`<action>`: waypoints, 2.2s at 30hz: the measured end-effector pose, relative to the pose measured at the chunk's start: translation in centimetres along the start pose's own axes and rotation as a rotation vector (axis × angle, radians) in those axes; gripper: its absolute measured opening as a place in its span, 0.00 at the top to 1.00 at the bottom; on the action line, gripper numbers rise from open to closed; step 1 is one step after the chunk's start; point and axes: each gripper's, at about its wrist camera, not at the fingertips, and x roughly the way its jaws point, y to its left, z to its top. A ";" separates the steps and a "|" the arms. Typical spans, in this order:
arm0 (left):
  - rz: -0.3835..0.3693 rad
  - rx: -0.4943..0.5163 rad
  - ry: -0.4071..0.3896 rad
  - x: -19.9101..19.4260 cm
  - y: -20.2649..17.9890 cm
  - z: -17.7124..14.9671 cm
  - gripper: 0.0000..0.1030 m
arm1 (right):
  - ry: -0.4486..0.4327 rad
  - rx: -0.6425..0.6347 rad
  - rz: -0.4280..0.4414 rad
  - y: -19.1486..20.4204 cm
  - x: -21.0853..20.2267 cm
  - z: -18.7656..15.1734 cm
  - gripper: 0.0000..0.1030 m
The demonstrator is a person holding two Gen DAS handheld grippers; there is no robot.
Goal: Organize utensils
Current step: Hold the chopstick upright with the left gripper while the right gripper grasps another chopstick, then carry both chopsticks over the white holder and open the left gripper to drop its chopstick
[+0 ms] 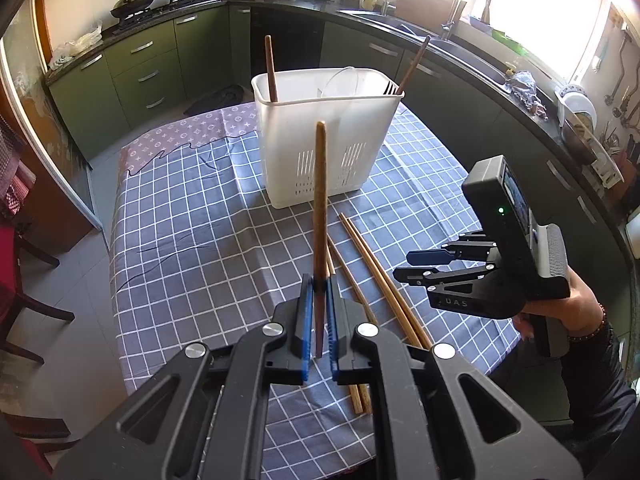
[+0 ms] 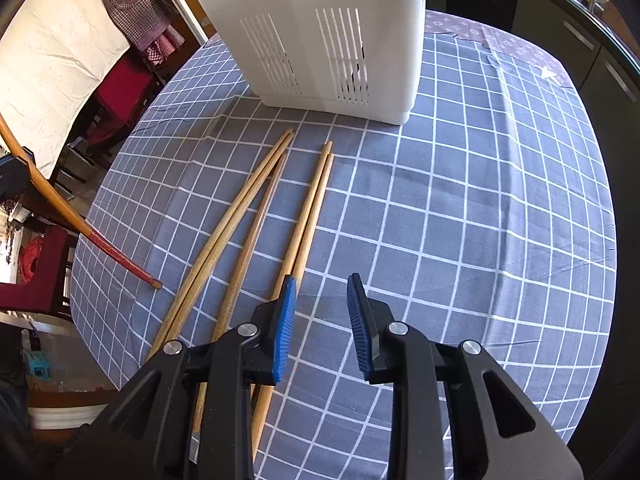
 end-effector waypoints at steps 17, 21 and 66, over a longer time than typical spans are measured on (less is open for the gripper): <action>-0.012 0.001 -0.002 0.0 0.3 -0.1 0.94 | 0.085 -0.034 -0.091 1.3 2.0 1.8 0.74; -0.011 0.000 -0.001 0.0 0.3 -0.1 0.94 | 0.095 -0.056 -0.105 2.0 2.0 1.8 0.74; 0.019 0.032 0.001 -0.5 -0.5 0.1 0.94 | -0.491 -0.053 -0.065 2.5 -14.2 -3.2 0.93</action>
